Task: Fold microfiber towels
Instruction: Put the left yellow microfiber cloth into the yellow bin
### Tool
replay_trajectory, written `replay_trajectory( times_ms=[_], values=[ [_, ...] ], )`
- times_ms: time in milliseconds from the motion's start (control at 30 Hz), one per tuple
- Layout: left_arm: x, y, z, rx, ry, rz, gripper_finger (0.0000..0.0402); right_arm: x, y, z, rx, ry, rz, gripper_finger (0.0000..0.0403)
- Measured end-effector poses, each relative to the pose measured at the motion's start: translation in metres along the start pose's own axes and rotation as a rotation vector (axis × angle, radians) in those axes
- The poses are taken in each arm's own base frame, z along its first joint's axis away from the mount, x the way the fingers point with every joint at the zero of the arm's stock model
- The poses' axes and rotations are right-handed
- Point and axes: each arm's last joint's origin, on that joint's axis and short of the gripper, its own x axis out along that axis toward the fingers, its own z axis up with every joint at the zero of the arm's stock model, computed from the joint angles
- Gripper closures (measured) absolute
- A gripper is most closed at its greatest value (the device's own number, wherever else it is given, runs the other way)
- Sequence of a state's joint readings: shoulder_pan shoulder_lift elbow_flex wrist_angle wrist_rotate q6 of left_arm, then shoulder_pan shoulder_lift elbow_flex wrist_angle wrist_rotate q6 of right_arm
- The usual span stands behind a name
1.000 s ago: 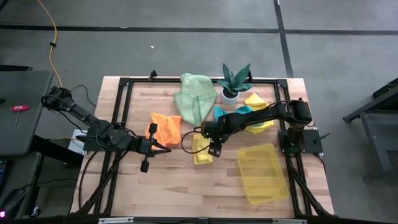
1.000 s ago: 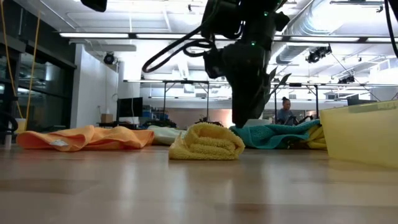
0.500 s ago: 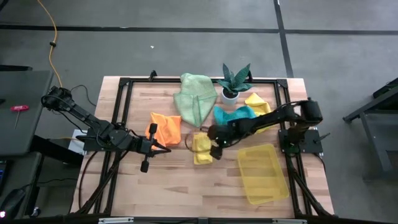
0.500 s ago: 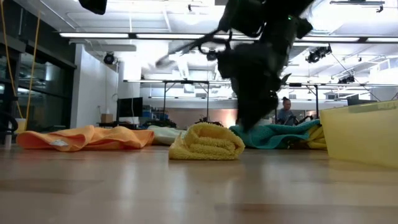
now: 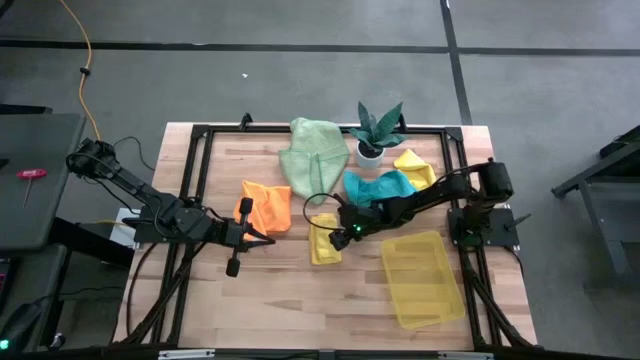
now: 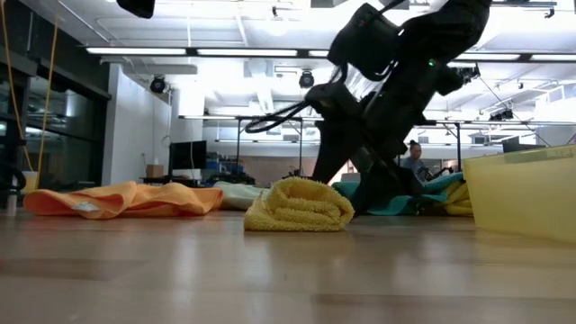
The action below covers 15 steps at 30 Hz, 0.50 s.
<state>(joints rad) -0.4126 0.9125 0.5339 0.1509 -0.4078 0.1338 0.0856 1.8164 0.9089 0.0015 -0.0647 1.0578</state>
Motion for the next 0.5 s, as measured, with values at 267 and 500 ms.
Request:
replay_trajectory(
  times_ms=[267,500],
  values=[
    [0.0,0.0,0.0,-0.005,-0.005,0.001,0.0401,0.006,0.003,0.002,0.022,-0.025,0.028,0.0132],
    [0.0,0.0,0.0,-0.004,-0.003,0.0,0.0402,0.017,0.005,-0.005,-0.008,-0.064,0.02,0.0183]
  ],
)
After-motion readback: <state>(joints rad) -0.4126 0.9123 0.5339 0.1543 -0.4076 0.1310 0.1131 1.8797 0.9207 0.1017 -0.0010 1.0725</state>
